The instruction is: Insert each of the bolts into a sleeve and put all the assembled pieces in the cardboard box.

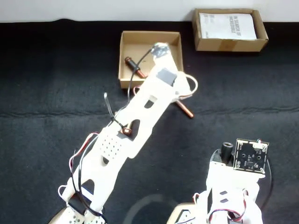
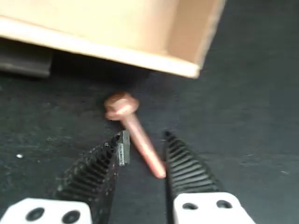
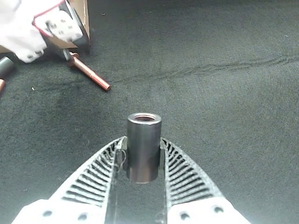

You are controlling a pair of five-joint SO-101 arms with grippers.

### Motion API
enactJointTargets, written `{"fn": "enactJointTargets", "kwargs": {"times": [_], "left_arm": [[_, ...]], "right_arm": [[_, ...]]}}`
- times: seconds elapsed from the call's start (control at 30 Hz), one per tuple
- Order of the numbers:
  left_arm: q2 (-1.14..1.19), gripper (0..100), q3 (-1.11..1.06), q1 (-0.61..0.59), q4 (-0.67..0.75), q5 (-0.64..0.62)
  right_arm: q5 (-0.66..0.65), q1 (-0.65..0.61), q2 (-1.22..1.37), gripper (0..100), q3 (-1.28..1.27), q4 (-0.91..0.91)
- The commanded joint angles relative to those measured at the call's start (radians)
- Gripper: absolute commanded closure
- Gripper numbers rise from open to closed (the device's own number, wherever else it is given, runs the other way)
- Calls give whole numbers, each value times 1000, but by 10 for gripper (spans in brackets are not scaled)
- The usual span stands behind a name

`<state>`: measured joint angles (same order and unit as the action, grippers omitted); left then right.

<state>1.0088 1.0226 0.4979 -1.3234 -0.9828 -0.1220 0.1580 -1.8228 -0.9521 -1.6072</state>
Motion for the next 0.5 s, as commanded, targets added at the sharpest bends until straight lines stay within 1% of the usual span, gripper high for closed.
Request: {"fn": "enactJointTargets", "kwargs": {"times": [0.0,0.17,0.47], "left_arm": [[1,843,38,-16,-5,-9],[8,843,38,-16,-5,-46],[61,843,38,-30,3,-51]], "right_arm": [[3,5,-4,991,4,21],[3,5,-4,991,4,21],[3,5,-4,991,4,21]]}}
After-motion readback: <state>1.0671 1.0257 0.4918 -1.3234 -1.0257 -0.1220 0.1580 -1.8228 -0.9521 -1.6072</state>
